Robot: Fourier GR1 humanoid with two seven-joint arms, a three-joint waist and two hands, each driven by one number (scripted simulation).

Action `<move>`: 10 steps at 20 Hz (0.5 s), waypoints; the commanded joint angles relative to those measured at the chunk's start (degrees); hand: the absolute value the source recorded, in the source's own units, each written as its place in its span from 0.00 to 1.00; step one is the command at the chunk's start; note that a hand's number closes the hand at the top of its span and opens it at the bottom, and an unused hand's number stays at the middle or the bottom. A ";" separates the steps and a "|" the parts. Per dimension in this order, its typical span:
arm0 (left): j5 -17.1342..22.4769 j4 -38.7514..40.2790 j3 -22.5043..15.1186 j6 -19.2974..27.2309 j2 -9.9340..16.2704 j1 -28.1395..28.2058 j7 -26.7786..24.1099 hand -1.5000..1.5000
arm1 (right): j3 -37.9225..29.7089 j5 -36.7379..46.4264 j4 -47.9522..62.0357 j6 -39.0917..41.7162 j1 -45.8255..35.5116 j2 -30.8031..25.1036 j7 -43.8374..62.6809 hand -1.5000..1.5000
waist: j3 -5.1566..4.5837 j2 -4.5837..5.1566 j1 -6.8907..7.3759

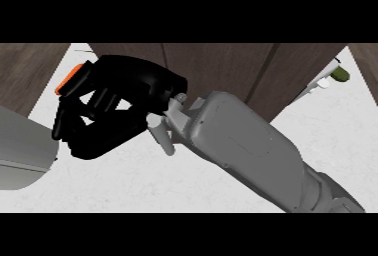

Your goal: Pick up the wine, place it into the cabinet and close the cabinet

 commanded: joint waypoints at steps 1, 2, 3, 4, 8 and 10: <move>1.16 2.91 4.25 -4.88 0.40 -0.81 -1.88 0.00 | -0.08 -5.49 8.51 9.52 -3.54 0.25 2.46 1.00 | 0.04 -0.07 -0.23; 1.60 4.27 4.30 -7.21 0.13 0.37 -1.16 0.00 | 0.00 -6.04 10.39 10.51 -3.52 0.26 1.33 1.00 | 0.05 -0.16 -0.47; 2.74 2.30 4.88 -5.01 -0.27 -0.04 -0.26 0.00 | -0.88 -6.33 11.78 12.93 -2.68 0.26 1.00 1.00 | 0.12 -0.21 -1.12; -2.16 3.73 2.39 -3.61 -4.04 -0.70 -1.67 0.00 | -1.24 -8.86 14.29 12.93 -5.10 0.26 0.79 1.00 | 0.04 -0.15 -1.09; 0.87 3.62 5.70 -4.68 -3.28 -0.93 1.33 0.00 | -5.59 -10.20 21.24 18.44 -5.30 0.27 -2.82 1.00 | 0.10 -0.04 -1.73; 0.11 2.94 6.87 -5.33 -4.05 1.54 1.31 0.00 | -3.23 -12.55 20.78 17.96 -4.46 0.27 -4.27 1.00 | 0.13 -0.39 -1.49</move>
